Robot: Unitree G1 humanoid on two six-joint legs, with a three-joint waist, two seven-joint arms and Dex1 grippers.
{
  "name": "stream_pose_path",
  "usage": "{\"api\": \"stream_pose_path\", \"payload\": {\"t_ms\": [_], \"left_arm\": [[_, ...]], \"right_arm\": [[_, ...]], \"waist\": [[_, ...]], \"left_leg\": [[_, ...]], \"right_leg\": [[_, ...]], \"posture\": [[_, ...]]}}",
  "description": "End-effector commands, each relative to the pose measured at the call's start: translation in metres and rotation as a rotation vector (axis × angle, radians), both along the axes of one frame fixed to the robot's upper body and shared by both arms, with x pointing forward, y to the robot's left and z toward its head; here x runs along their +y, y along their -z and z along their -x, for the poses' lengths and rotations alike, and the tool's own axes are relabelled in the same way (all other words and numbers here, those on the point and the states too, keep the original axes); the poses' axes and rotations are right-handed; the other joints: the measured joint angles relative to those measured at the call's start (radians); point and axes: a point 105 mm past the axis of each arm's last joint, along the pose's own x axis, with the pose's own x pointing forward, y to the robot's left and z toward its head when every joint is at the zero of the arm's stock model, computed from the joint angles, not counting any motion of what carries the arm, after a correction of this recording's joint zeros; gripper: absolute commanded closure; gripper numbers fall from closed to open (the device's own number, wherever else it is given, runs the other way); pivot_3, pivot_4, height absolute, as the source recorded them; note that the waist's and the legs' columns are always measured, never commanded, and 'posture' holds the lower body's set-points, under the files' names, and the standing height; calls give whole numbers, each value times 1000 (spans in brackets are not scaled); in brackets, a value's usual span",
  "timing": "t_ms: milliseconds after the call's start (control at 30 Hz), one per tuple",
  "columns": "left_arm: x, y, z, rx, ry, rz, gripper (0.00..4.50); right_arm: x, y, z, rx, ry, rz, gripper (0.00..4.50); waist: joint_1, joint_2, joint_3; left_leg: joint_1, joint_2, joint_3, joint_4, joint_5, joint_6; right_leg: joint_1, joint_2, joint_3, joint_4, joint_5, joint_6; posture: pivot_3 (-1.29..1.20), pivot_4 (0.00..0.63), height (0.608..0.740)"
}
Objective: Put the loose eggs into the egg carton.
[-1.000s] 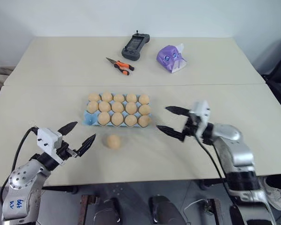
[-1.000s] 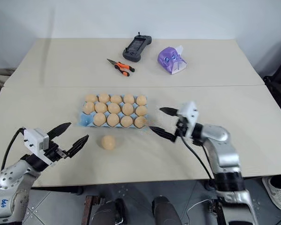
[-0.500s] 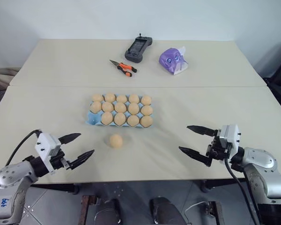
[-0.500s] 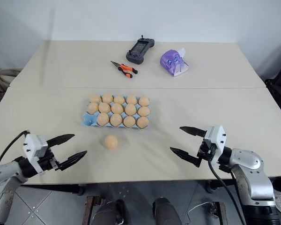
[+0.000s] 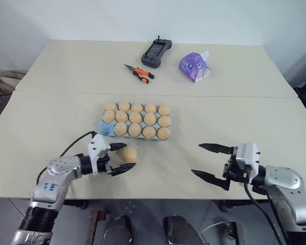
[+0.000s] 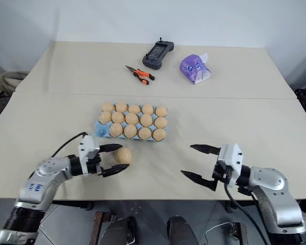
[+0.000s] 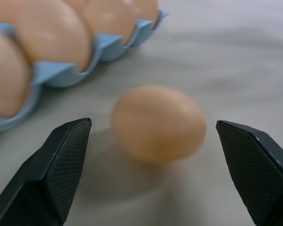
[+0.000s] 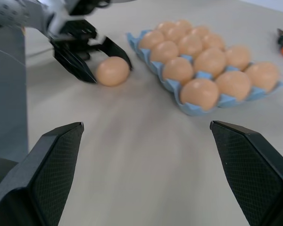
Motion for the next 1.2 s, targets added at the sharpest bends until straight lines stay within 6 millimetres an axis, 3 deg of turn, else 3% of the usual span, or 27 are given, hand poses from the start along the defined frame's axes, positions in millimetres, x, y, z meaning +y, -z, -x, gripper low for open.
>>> {"api": "stream_pose_path", "payload": {"t_ms": [33,267,467,567,733,900,933,1067,1200], "left_arm": [[-3,-4,-7,-44,-3,6,185],[13,-21,-6,-116,-102,82,2015],[58,-69,-13,-256,-345,234,2052],[76,-73,-29,-285,-448,195,2052],[66,-76,-53,-283,-446,158,2052],[51,-65,-61,-248,-368,139,2052],[49,-63,-60,-241,-352,127,1363],[63,-68,-56,-277,-396,101,76],[82,-71,-42,-319,-419,55,32]], "right_arm": [[5,-8,0,-39,-13,-5,1],[8,-6,-3,-32,-41,10,0],[9,-6,-12,-36,-48,14,0],[11,-7,-17,-41,-53,12,0],[15,-8,-21,-56,-70,15,0],[18,-9,-23,-66,-62,9,0],[18,-8,-23,-68,-59,9,0],[16,-9,-24,-72,-37,4,0],[11,-9,-26,-75,-11,9,0]], "waist": [[-1,0,0],[-2,0,0],[2,0,0],[4,0,0],[21,0,0],[26,0,0],[26,0,0],[21,0,0],[16,0,0]], "left_leg": [[0,0,0,1,0,0],[0,1,-1,4,0,1],[0,2,-2,5,0,1],[1,1,-3,6,0,1],[0,-2,-3,6,0,3],[0,-1,0,6,-1,3],[0,-1,1,6,-1,3],[-1,1,3,7,-1,2],[0,3,4,7,-1,1]], "right_leg": [[0,0,0,1,0,0],[1,-2,0,3,1,2],[1,-4,-1,3,1,2],[3,-3,-1,3,1,2],[3,-2,-3,3,2,3],[2,-1,-5,2,2,4],[1,-1,-5,2,2,4],[0,1,-2,3,2,4],[-1,1,0,5,2,4]], "posture": [[0,150,740],[0,150,740],[0,150,740],[0,150,740],[0,150,740],[0,150,740],[0,150,740],[0,150,740],[0,150,740]]}}
